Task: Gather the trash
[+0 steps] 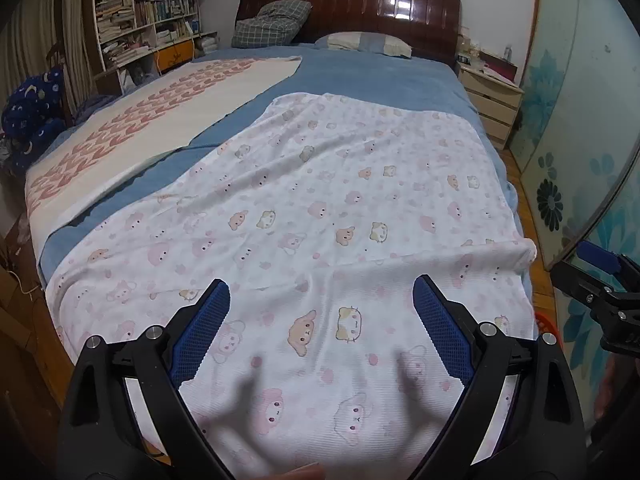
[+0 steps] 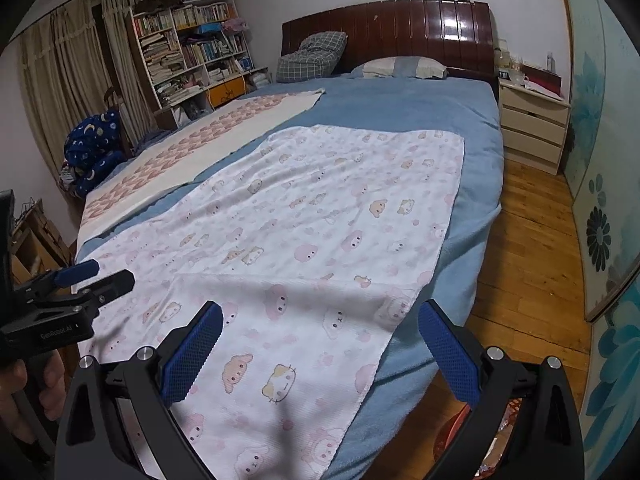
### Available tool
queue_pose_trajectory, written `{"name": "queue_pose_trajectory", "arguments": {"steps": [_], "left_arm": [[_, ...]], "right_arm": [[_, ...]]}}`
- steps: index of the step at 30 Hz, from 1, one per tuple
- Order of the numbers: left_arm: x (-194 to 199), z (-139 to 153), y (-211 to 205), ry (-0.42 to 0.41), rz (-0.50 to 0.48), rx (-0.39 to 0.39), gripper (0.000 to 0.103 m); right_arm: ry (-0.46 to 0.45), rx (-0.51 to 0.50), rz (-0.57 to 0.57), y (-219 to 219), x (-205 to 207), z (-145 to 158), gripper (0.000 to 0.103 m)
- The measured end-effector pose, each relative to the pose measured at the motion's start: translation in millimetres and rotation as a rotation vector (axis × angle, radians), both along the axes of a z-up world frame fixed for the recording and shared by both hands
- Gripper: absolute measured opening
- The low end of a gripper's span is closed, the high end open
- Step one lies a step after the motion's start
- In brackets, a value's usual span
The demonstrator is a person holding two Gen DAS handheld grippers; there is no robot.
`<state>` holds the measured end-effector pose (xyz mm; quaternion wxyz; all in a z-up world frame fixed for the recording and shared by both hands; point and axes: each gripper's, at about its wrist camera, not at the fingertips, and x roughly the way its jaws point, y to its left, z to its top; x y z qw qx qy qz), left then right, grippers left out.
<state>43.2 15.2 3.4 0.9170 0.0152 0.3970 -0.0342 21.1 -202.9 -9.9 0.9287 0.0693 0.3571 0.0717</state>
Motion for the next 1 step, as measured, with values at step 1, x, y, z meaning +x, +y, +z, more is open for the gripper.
{"name": "queue_pose_trajectory", "arguments": {"steps": [1], "left_arm": [[0.0,-0.4,0.2,0.003,0.001,0.001,0.092]], "right_arm": [[-0.002,0.004,0.001,-0.3,-0.1,0.1,0.096]]}}
